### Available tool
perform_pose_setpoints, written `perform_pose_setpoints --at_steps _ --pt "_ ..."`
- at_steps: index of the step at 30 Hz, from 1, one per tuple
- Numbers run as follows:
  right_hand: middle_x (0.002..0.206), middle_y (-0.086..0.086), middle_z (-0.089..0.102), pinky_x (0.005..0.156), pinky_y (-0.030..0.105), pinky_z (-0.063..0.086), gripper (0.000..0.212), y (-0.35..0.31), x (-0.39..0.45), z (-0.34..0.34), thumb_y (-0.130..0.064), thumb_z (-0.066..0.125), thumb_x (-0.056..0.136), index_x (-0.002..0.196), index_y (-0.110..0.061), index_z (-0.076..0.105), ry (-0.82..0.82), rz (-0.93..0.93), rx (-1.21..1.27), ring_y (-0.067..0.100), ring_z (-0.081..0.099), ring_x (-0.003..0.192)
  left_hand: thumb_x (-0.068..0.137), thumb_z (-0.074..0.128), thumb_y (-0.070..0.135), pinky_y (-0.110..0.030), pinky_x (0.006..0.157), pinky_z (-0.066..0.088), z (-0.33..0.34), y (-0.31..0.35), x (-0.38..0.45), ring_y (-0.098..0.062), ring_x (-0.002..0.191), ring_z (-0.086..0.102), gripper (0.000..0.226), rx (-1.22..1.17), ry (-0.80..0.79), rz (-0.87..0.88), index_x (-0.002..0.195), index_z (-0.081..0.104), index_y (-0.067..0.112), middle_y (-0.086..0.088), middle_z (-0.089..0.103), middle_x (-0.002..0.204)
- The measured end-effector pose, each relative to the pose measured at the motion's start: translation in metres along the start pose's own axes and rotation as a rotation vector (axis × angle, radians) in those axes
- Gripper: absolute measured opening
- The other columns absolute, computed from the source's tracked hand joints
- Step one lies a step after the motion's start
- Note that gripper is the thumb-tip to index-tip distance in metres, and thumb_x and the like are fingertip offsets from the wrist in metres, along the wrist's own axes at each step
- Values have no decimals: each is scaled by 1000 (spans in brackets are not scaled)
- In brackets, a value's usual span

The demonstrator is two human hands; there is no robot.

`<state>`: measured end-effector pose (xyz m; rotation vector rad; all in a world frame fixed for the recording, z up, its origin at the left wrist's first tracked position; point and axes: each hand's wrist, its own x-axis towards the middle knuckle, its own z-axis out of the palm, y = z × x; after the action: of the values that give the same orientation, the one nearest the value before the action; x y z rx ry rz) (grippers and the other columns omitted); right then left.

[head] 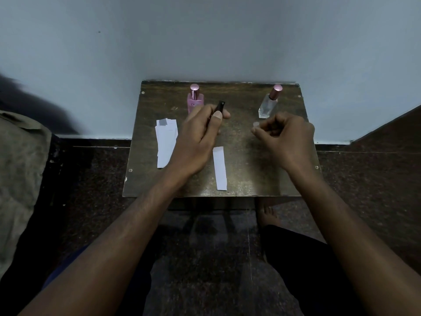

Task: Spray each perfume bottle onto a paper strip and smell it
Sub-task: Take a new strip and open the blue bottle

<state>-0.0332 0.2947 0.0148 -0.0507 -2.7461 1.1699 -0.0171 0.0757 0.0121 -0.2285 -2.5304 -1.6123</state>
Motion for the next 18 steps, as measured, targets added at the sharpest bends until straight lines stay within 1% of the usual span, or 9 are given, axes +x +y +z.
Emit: perform_pose_setpoints --at_steps 2,3,5,7,8,9,12,16,18 --pt "74 -15 69 64 2 45 14 9 1 -4 -29 83 91 88 -17 77 -28 -15 -112 -6 64 63 113 46 33 -31 85 60 4 -3 1 -9 98 67 28 48 18 -15 124 71 26 0 63 112" --pt "72 -11 69 64 4 47 14 10 2 -5 -28 81 92 88 -16 77 -44 -18 -171 -4 63 62 113 49 35 -32 87 60 5 -4 1 -9 101 67 28 49 26 -31 127 73 27 -1 63 114" --pt "71 -7 70 63 11 47 12 10 3 -3 -28 78 93 88 -17 76 -81 -24 -287 -2 60 62 111 55 33 -25 85 59 4 -5 3 -4 102 65 27 59 43 -40 127 74 26 -2 66 114" --pt "74 -6 70 56 4 35 10 7 2 -1 -29 78 94 91 -19 77 -113 -22 -362 -2 56 62 109 59 30 -21 82 58 4 -5 4 3 101 63 25 81 45 -27 126 75 23 -2 70 114" --pt "76 -5 71 52 2 34 10 6 2 0 -28 78 94 92 -18 77 -130 -22 -380 -3 52 61 108 60 29 -20 82 57 4 -5 4 5 100 63 25 90 44 -21 126 75 21 -1 71 113" --pt "78 -4 71 52 0 35 10 5 2 0 -27 78 95 93 -17 78 -145 -22 -385 -5 49 60 107 61 29 -19 82 57 5 -6 4 6 99 63 24 98 44 -17 126 75 20 0 72 113" --pt "77 -1 71 58 -7 32 11 7 5 1 -26 78 94 95 -15 80 -161 -7 -372 -7 48 60 107 62 29 -16 81 55 6 -7 4 9 99 62 25 108 42 -14 127 75 20 3 73 113" --pt "72 -5 68 60 -7 32 12 11 7 3 -26 80 93 94 -14 80 -168 25 -352 -5 53 60 107 63 31 -21 83 58 6 -7 3 -2 102 66 25 111 33 -14 126 75 21 5 74 113" --pt "71 -4 69 60 -6 33 12 11 7 3 -26 81 93 91 -14 79 -171 34 -347 -4 54 60 107 63 31 -20 82 59 6 -7 4 -3 102 67 25 111 31 -10 125 76 21 6 74 111"
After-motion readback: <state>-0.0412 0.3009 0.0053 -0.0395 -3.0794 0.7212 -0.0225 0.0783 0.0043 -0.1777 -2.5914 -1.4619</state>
